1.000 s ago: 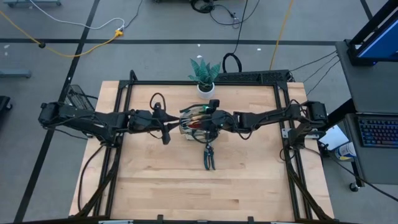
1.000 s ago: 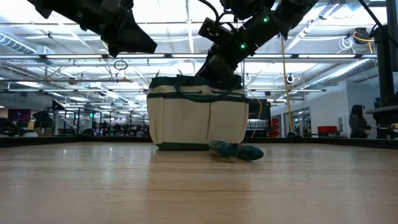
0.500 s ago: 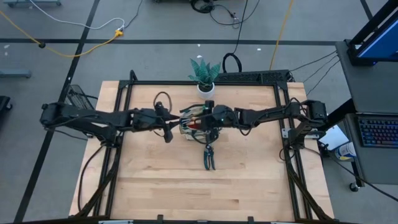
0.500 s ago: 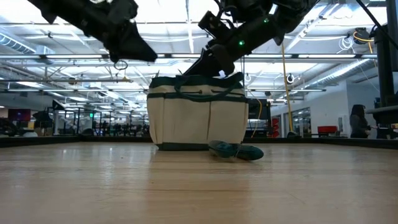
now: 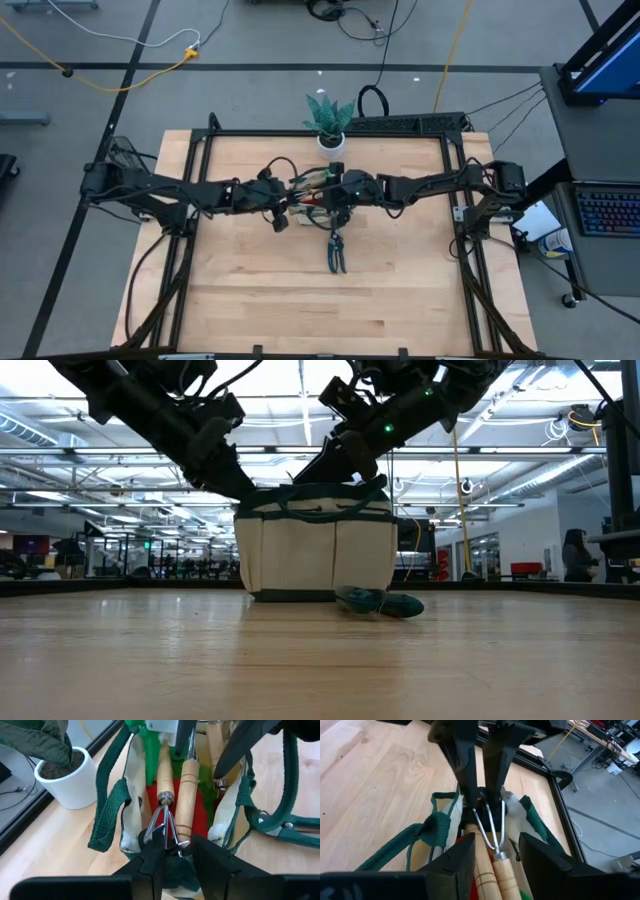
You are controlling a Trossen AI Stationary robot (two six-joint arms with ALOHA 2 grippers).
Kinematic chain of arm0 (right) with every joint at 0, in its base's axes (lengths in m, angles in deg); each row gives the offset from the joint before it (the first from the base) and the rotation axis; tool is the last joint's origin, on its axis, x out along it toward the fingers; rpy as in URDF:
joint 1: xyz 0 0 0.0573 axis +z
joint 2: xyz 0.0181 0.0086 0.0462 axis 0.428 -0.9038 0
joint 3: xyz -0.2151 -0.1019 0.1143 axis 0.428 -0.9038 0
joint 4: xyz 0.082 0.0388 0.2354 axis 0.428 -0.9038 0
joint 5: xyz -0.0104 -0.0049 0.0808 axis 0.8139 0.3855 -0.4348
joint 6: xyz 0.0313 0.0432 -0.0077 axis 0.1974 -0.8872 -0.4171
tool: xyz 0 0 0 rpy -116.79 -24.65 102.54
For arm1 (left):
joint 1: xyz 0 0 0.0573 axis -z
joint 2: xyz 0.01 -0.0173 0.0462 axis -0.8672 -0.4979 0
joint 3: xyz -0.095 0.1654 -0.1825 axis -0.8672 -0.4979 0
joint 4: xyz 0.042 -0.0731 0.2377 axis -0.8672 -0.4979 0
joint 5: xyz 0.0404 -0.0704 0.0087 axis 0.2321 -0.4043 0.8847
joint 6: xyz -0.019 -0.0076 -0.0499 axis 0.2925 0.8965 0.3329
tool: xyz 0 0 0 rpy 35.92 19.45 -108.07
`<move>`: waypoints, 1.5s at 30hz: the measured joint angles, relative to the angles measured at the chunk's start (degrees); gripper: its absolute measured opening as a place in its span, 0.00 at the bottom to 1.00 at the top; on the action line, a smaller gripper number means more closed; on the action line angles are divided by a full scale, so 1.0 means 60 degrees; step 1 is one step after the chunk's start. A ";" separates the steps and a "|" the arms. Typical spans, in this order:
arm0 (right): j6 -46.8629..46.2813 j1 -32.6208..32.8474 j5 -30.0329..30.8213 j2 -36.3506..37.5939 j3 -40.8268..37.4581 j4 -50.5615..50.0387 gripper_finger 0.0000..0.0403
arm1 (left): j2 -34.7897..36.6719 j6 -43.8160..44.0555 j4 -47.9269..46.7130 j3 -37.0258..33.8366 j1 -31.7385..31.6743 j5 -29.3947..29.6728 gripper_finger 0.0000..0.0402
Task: Pick & Place Garden tools in Gardening bag
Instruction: Put the brown hand rake into the brown gardening bag, then put the green shear scissors into the brown gardening bag
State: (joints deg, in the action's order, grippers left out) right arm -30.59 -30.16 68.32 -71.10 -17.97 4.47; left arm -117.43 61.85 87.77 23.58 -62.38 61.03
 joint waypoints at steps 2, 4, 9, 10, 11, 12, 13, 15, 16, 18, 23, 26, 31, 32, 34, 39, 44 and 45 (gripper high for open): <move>0.0000 0.0036 0.0000 0.0000 0.0001 0.0005 0.35 | -0.0045 0.0000 0.0006 0.0004 0.0000 0.0001 0.25; -0.0003 0.0098 0.0000 0.0000 -0.0002 0.0004 0.35 | -0.0084 0.0004 0.0007 0.0004 -0.0001 0.0003 0.25; 0.0011 0.0378 -0.0004 0.0000 0.0001 0.0119 0.35 | -0.0087 0.0074 -0.0002 0.0004 -0.0005 -0.0001 0.25; 0.0011 0.0454 -0.0004 0.0000 -0.0002 0.0177 0.35 | -0.0087 0.0076 -0.0028 0.0004 -0.0004 -0.0004 0.25; 0.0015 0.0528 -0.0004 0.0000 0.0001 0.0246 0.35 | -0.0087 0.0095 -0.0078 0.0004 -0.0004 -0.0004 0.25; 0.0019 0.0602 -0.0004 0.0000 0.0000 0.0304 0.35 | -0.0087 0.0114 -0.0141 0.0004 -0.0004 -0.0004 0.25; 0.0032 0.0689 -0.0004 0.0000 0.0000 0.0364 0.35 | -0.0087 0.0132 -0.0244 0.0004 -0.0004 -0.0004 0.25; 0.0097 0.0847 -0.0003 0.0024 0.0001 0.0425 0.35 | -0.0087 0.0136 -0.0384 0.0002 -0.0004 -0.0004 0.25; 0.0115 0.0938 -0.0004 0.0076 -0.0003 0.0378 0.35 | -0.0087 0.0138 -0.0428 0.0002 -0.0007 -0.0008 0.25; 0.0070 0.1098 -0.0004 0.0127 -0.0003 0.0410 0.35 | -0.0087 0.0137 -0.0453 0.0000 -0.0007 -0.0033 0.25; -0.1113 0.1499 -0.0022 0.0222 -0.0010 -0.0258 0.35 | 0.0132 0.0078 -0.0568 0.0209 -0.0013 -0.0269 0.25; -0.2560 0.1748 -0.0023 0.0270 0.0001 -0.0796 0.35 | 0.0370 0.0062 -0.0829 0.0470 0.0011 -0.0339 0.25; -0.4518 0.2231 -0.0022 0.0259 -0.0002 -0.1524 0.35 | 0.0941 -0.0184 -0.2018 0.0831 0.0029 -0.0321 0.25; -0.4679 0.2332 -0.0020 0.0262 0.0001 -0.1669 0.35 | 0.1018 -0.0176 -0.2068 0.0845 0.0043 -0.0323 0.25; -0.5001 0.2498 -0.0025 0.0259 -0.0003 -0.2050 0.35 | 0.1237 -0.0143 -0.2195 0.0871 0.0080 -0.0323 0.25; -0.6492 0.2737 -0.0015 0.0259 -0.0003 -0.2849 0.35 | 0.1739 -0.0155 -0.2280 0.0882 0.0178 -0.0265 0.25; -0.9209 0.2874 -0.0004 0.0255 -0.0050 -0.3307 0.35 | 0.2084 -0.0159 -0.2123 0.0882 0.0255 -0.0256 0.25; -0.9667 0.2895 0.0000 0.0255 -0.0124 -0.3320 0.35 | 0.2124 -0.0156 -0.2148 0.0882 0.0269 -0.0252 0.25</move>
State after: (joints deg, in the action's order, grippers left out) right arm -88.59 -12.79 68.32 -69.57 -18.72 -15.45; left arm -104.68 60.91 74.88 28.87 -60.77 59.52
